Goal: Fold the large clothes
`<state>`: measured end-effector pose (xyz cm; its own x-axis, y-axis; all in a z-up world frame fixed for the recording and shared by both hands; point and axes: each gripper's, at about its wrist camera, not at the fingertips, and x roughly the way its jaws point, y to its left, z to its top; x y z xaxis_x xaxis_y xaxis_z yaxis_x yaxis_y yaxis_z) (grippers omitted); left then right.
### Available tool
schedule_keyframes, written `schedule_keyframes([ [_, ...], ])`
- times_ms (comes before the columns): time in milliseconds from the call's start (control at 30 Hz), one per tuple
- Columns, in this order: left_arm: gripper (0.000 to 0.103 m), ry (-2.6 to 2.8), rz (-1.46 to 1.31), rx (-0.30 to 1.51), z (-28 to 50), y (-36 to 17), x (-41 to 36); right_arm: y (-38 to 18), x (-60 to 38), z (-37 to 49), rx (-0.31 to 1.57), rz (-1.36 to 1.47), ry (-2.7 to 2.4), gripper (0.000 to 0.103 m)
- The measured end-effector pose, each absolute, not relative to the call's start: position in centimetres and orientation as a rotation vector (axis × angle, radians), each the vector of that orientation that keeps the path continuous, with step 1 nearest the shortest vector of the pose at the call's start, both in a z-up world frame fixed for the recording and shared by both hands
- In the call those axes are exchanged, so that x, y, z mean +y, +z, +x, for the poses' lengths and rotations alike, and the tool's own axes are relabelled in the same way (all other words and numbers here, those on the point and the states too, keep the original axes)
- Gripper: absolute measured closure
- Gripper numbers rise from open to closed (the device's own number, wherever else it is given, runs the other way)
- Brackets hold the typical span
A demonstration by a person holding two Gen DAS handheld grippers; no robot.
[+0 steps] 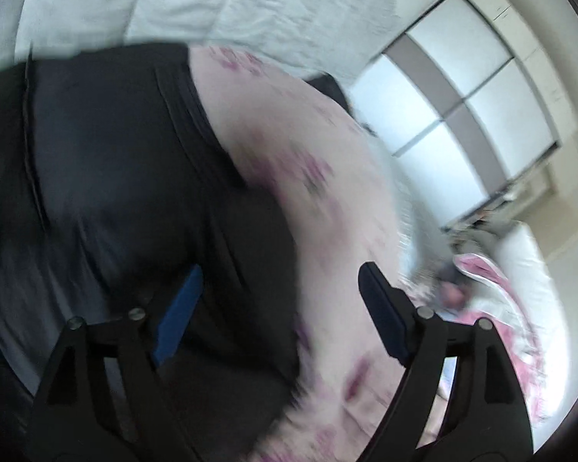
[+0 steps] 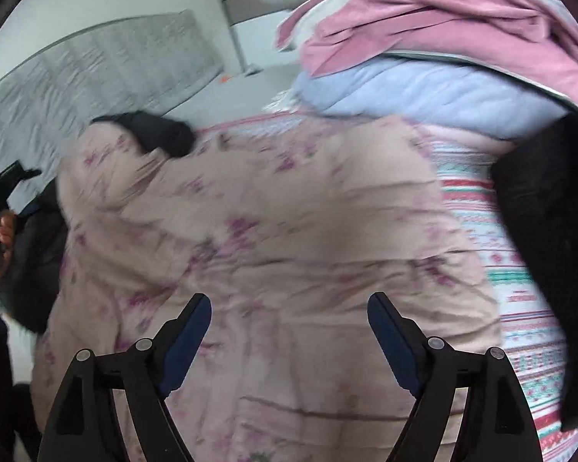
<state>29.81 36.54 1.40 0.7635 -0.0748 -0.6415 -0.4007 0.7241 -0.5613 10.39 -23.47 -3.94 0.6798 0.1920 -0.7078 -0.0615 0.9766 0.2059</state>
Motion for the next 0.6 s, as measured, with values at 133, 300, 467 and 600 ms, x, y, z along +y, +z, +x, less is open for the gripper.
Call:
schedule_keyframes([
  [133, 0.016, 0.234, -0.802, 0.69, 33.4, 1.7, 40.2, -4.7, -24.6, 11.6, 0.809, 0.175, 0.125, 0.018],
  [300, 0.016, 0.136, -1.113, 0.68, 37.8, -0.7, 44.6, -6.2, -25.9, 12.0, 0.858, 0.204, 0.122, 0.018],
  [467, 0.017, 0.145, -1.199, 0.706, 40.7, -3.2, 44.8, -5.8, -26.1, 12.1, 0.84, 0.21, 0.145, 0.018],
  [600, 0.064, 0.139, -1.119, 0.666, 41.3, -3.1, 43.5, -6.1, -25.8, 12.1, 0.851, 0.202, 0.148, 0.018],
])
